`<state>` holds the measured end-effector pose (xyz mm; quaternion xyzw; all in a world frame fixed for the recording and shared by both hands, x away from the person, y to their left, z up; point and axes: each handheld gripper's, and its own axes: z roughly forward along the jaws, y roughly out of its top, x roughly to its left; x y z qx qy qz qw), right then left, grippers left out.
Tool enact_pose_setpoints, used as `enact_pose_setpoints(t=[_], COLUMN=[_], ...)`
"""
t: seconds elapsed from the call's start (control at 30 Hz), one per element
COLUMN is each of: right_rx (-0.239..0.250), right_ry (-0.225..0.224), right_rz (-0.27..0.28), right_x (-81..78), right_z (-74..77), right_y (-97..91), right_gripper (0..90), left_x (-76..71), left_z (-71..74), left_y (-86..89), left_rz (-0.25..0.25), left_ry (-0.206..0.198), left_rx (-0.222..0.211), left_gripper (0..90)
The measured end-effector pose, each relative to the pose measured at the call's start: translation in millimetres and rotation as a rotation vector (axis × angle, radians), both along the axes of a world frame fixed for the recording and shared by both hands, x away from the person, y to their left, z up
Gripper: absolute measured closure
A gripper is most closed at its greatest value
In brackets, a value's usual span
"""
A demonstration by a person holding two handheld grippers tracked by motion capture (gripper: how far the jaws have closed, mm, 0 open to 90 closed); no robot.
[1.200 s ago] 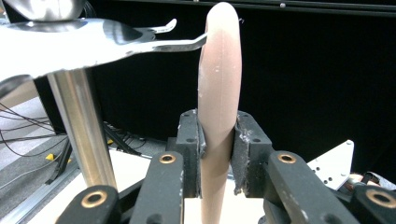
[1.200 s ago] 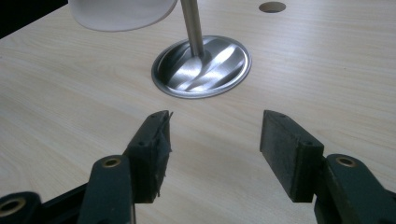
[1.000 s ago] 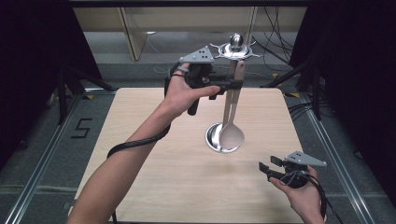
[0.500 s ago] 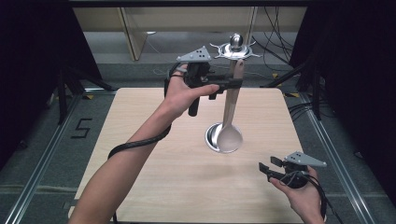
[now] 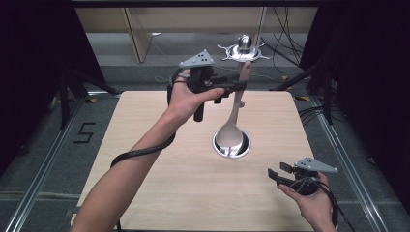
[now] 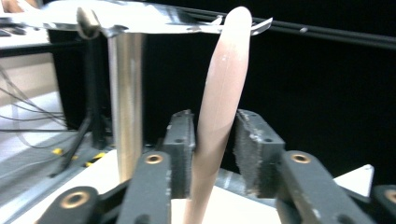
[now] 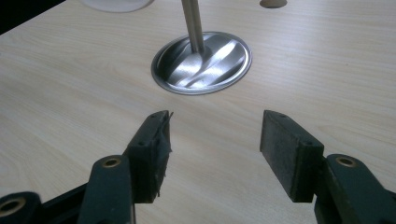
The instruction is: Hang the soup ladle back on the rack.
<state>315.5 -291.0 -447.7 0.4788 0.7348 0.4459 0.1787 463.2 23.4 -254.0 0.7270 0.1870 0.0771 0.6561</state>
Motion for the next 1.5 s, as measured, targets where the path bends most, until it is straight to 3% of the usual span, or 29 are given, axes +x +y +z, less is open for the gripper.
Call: enact_pose_setpoints(t=[0.17, 0.23, 0.27, 0.3, 0.5, 0.6, 1.03, 1.07, 1.1, 1.17, 1.27, 1.37, 1.5], right_rx=[-0.004, -0.008, -0.001, -0.029, -0.038, -0.036, -0.03, -0.002, 0.004, 0.008, 0.012, 0.013, 0.011], right_ry=[0.01, 0.004, 0.03, -0.001, 0.002, 0.005, 0.005, 0.036, 0.048, 0.024, 0.034, 0.04, 0.04], right_rz=[-0.009, -0.011, -0.026, -0.013, -0.018, -0.018, -0.016, -0.029, -0.033, -0.027, -0.029, -0.033, -0.031], right_x=[-0.9, -0.4, -2.4, -0.5, 0.0, -0.1, 0.2, -1.6, -2.3, -0.6, -1.3, -1.5, -1.3], right_z=[1.1, 0.7, 2.0, 1.5, 1.1, 1.0, 0.4, 0.7, 1.1, -0.9, -0.1, 0.2, -0.3], right_y=[-0.8, -1.6, -0.4, -3.1, -4.1, -3.8, -3.9, -1.6, -1.3, -1.4, -1.6, -1.6, -1.7], right_gripper=[43.3, 43.2, 43.2, 43.2, 43.1, 43.1, 43.0, 42.9, 42.9, 42.9, 42.9, 42.8, 42.8], left_x=[-11.6, -17.1, -20.1, -23.0, -39.0, -45.5, -69.9, -71.2, -72.6, -76.3, -78.4, -81.8, -85.3], left_z=[-3.9, -6.5, -7.9, -9.2, -20.2, -27.3, -53.0, -56.5, -60.5, -69.9, -84.9, -102.0, -128.9], left_y=[12.2, 18.1, 20.9, 23.7, 40.8, 49.3, 84.1, 87.6, 91.1, 98.0, 109.7, 122.1, 138.3], left_rz=[0.068, 0.081, 0.085, 0.088, 0.131, 0.146, 0.195, 0.201, 0.207, 0.225, 0.239, 0.266, 0.308], left_ry=[-0.057, -0.058, -0.059, -0.068, -0.12, -0.135, -0.164, -0.167, -0.165, -0.142, -0.164, -0.146, -0.092], left_rx=[0.036, 0.047, 0.055, 0.071, 0.154, 0.182, 0.218, 0.216, 0.216, 0.218, 0.231, 0.262, 0.297], left_gripper=[50.4, 46.6, 44.6, 42.7, 35.4, 34.2, 33.7, 33.7, 33.6, 33.6, 33.6, 33.5, 33.3])
